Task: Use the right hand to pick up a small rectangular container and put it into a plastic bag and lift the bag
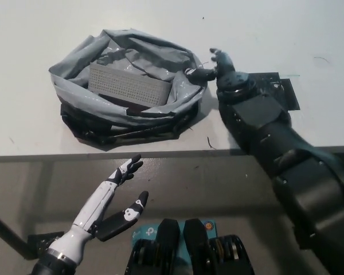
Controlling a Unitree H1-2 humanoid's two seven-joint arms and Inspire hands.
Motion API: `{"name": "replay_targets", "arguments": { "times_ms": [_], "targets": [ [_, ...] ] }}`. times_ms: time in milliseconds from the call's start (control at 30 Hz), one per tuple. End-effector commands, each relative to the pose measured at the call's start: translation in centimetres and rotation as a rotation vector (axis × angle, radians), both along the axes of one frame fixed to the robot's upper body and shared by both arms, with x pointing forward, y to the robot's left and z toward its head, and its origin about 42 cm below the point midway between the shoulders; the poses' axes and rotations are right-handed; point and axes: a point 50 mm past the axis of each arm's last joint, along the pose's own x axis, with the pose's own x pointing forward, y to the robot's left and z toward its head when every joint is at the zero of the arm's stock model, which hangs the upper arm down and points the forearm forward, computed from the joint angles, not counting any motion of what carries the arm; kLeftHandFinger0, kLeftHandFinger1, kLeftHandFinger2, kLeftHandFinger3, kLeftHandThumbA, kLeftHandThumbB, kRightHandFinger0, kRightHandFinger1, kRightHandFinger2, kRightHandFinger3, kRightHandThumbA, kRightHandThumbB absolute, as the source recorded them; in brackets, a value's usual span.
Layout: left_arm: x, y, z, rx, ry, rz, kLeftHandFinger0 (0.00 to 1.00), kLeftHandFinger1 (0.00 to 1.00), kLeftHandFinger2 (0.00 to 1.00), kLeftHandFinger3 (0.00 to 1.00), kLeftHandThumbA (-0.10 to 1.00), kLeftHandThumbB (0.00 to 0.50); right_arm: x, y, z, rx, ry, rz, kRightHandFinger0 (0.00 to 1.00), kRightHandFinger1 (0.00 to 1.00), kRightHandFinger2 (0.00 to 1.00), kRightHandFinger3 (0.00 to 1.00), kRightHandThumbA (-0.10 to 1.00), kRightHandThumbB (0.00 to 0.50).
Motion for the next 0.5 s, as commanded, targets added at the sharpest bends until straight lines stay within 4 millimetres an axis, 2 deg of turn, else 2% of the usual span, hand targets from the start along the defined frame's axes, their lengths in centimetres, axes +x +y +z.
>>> {"name": "replay_targets", "arguments": {
  "times_ms": [0, 67, 133, 233, 267, 300, 333, 367, 467],
  "targets": [
    [0.6, 0.2, 1.8, 0.021, -0.071, -0.029, 1.0, 1.0, 1.0, 1.0, 0.56, 0.271, 0.9, 3.0, 19.9, -0.709, -0.405, 0.15, 1.0, 1.0, 1.0, 1.0, 0.76, 0.5],
    [0.7, 0.2, 2.0, 0.013, -0.073, -0.032, 1.0, 1.0, 1.0, 1.0, 0.55, 0.277, 0.4, 2.7, 21.7, -0.754, -0.45, 0.12, 1.0, 1.0, 1.0, 1.0, 0.82, 0.5],
    [0.8, 0.2, 2.0, 0.007, -0.074, -0.032, 1.0, 1.0, 1.0, 1.0, 0.55, 0.276, 0.2, 2.7, 22.7, -0.748, -0.479, 0.119, 1.0, 1.0, 1.0, 1.0, 0.82, 0.5],
    [0.9, 0.2, 1.9, 0.004, -0.07, -0.032, 1.0, 1.0, 1.0, 1.0, 0.56, 0.282, -0.4, 2.7, 24.8, -0.739, -0.523, 0.148, 1.0, 1.0, 1.0, 1.0, 0.89, 0.5],
    [0.9, 0.1, 1.9, -0.002, -0.07, -0.033, 1.0, 1.0, 1.0, 1.0, 0.55, 0.276, -1.2, 2.6, 26.5, -0.733, -0.562, 0.186, 1.0, 1.0, 1.0, 1.0, 0.94, 0.5],
    [0.9, 0.1, 1.9, -0.005, -0.07, -0.033, 1.0, 1.0, 1.0, 1.0, 0.55, 0.275, -1.5, 2.6, 27.0, -0.731, -0.575, 0.2, 1.0, 1.0, 1.0, 1.0, 0.95, 0.5],
    [0.8, 0.1, 1.9, -0.009, -0.072, -0.035, 1.0, 1.0, 1.0, 1.0, 0.54, 0.268, -1.9, 2.5, 27.9, -0.719, -0.594, 0.224, 1.0, 1.0, 1.0, 1.0, 0.93, 0.5],
    [0.9, 0.1, 1.9, -0.006, -0.075, -0.036, 1.0, 1.0, 1.0, 1.0, 0.54, 0.268, -3.2, 2.4, 30.1, -0.688, -0.646, 0.274, 1.0, 1.0, 1.0, 1.0, 0.89, 0.5],
    [0.9, 0.1, 1.9, 0.003, -0.076, -0.034, 1.0, 1.0, 1.0, 1.0, 0.56, 0.272, -5.7, 1.9, 33.4, -0.614, -0.752, 0.332, 1.0, 1.0, 1.0, 1.0, 0.81, 0.5]
  ]
}}
